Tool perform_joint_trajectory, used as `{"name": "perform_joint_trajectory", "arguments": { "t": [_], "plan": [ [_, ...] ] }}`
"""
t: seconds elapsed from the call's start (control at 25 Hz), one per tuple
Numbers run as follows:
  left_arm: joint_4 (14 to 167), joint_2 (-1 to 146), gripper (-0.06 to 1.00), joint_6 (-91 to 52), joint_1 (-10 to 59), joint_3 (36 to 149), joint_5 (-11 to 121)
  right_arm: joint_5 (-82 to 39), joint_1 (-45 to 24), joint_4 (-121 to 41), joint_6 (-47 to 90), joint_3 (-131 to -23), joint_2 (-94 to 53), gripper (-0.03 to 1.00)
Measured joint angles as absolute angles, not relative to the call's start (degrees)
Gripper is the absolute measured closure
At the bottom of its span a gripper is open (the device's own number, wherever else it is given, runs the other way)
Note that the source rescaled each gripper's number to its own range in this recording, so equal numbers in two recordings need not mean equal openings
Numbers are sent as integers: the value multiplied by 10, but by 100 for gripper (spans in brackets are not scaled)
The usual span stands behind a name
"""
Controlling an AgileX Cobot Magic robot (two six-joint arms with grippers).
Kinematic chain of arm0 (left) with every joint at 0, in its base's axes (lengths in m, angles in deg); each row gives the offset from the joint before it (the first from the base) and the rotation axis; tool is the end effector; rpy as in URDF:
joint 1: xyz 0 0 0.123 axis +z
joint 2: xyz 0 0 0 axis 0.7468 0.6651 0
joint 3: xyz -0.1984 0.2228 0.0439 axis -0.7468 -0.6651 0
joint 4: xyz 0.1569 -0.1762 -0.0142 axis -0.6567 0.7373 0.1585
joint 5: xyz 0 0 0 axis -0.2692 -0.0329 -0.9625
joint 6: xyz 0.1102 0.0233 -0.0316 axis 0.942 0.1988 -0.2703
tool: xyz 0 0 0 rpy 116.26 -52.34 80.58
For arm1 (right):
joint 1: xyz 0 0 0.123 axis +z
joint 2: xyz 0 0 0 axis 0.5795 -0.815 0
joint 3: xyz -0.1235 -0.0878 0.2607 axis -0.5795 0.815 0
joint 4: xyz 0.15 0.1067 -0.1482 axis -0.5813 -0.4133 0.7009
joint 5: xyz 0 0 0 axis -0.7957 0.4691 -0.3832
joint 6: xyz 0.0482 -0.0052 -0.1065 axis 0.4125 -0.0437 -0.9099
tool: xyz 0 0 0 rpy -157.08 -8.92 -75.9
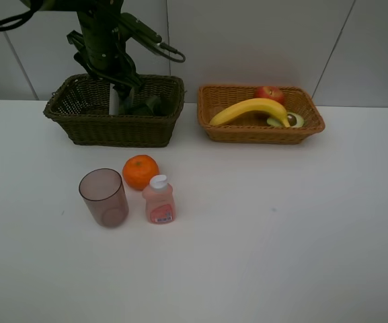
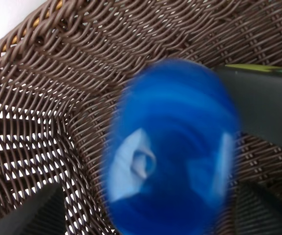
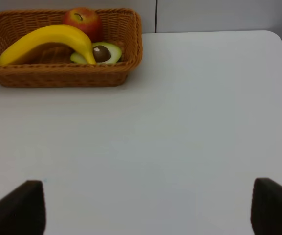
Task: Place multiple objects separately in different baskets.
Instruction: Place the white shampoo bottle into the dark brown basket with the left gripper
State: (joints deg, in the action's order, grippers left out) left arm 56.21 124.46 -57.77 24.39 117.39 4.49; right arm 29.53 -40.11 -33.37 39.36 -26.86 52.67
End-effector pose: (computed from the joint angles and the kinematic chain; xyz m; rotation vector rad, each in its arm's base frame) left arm 0.4505 -0.1626 0.1966 0.6914 2.6310 0.3331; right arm -0.0140 0.0028 0.2647 -0.0079 2.0123 -0.0910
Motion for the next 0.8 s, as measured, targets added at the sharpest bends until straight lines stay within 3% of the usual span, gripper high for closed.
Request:
{"name": "perform_joint_trajectory", "arguments": {
  "t": [0.8],
  "plan": [
    [584, 1243, 1, -578, 244, 1174, 35, 295, -401, -334, 394, -269, 527, 15]
  ]
}}
